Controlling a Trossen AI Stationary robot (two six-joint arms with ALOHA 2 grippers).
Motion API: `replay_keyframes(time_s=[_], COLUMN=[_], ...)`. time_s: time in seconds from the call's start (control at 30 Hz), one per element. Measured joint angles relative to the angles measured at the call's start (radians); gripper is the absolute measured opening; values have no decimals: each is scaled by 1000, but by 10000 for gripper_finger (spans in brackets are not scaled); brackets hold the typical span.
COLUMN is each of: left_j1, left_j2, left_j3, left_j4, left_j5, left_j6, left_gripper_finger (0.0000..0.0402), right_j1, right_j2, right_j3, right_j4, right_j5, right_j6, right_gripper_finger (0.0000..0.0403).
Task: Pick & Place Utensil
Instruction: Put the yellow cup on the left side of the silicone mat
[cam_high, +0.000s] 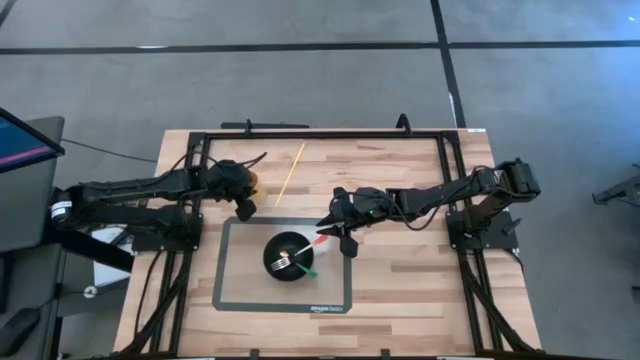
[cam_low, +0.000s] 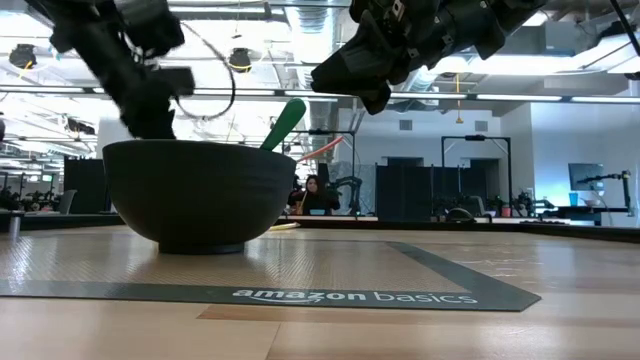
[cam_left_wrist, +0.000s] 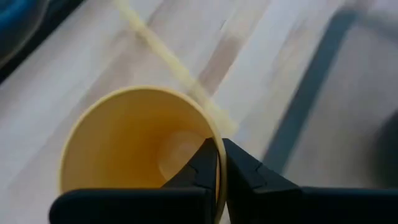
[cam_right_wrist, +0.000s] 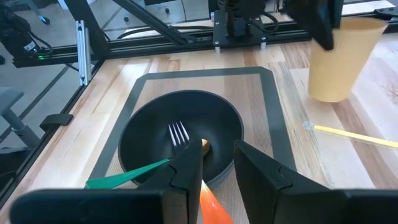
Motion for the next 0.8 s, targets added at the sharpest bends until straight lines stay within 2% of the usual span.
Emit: replay_keyframes(time_s=[0.07, 0.3, 0.53, 0.67, 0.8], left_j1=[-64, -366, -648, -726, -728], left_j2=[-5, -3, 54, 139, 231], left_j3=[38, 166, 171, 171, 171], left_j4=[-3, -190, -285, -317, -302], left_j5=[-1, -1, -129, -237, -224], left_j6=[-67, -310, -569, -608, -619], left_gripper_finger=[10, 10, 9, 10, 15], right_j1=[0, -8, -69, -112, -145], right_j2=[0, 0, 0, 0, 0], right_j3=[0, 0, 0, 0, 0], right_j4=[0, 2, 81, 97, 110], right_j5=[0, 0, 18, 30, 29], right_j6=[0, -3, -66, -72, -72], right_gripper_finger=[86, 86, 86, 86, 86])
